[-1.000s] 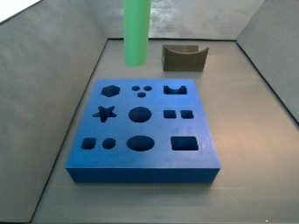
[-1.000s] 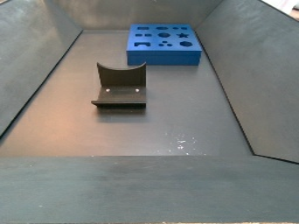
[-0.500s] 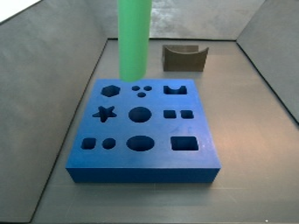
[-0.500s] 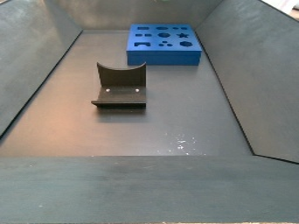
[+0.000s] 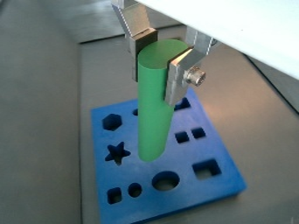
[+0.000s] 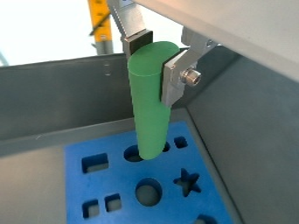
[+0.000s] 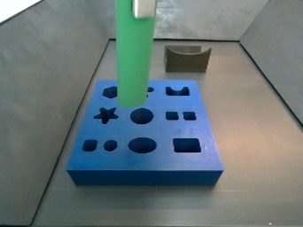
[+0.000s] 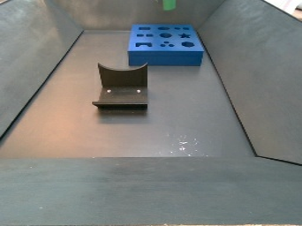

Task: Pick up the oval object. Move up. Place the oval object on the fixture. Regrasp the oval object. Move to above the board. Insert the oval object.
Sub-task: Insert the oval object.

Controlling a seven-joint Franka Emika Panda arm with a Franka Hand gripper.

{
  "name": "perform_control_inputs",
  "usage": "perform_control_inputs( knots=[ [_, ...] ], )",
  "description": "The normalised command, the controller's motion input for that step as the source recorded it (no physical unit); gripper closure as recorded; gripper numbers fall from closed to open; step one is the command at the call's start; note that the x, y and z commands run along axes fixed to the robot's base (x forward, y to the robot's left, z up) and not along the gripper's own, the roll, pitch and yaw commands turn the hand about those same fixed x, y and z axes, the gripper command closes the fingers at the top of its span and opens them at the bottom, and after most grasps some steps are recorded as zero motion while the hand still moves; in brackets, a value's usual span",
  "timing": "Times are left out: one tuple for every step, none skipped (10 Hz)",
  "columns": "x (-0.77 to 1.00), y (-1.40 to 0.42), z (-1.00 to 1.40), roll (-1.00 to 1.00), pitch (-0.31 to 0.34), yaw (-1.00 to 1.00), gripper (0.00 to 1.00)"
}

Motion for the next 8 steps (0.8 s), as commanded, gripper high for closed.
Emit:
perform_control_inputs(
  knots=[
    [0.00,-0.12,-0.19,-0.03,-0.006,-0.98,1.00],
    [0.00,-0.12,-0.16,-0.04,-0.010,-0.97,1.00],
    [0.10,-0.11,-0.12,-0.07,-0.024,-0.89,1.00],
    [0.16,-0.14,-0.23,-0.03,-0.007,-0.85,1.00],
    [0.24,-0.15,-0.21,-0.03,0.000,-0.78,1.00],
    [0.13,-0.13,-0.20,-0.04,-0.011,-0.87,1.00],
    [0.37,-0.13,-0.21,-0.03,0.000,-0.68,1.00],
    [0.54,-0.10,-0.15,-0.04,0.000,-0.52,1.00]
  ],
)
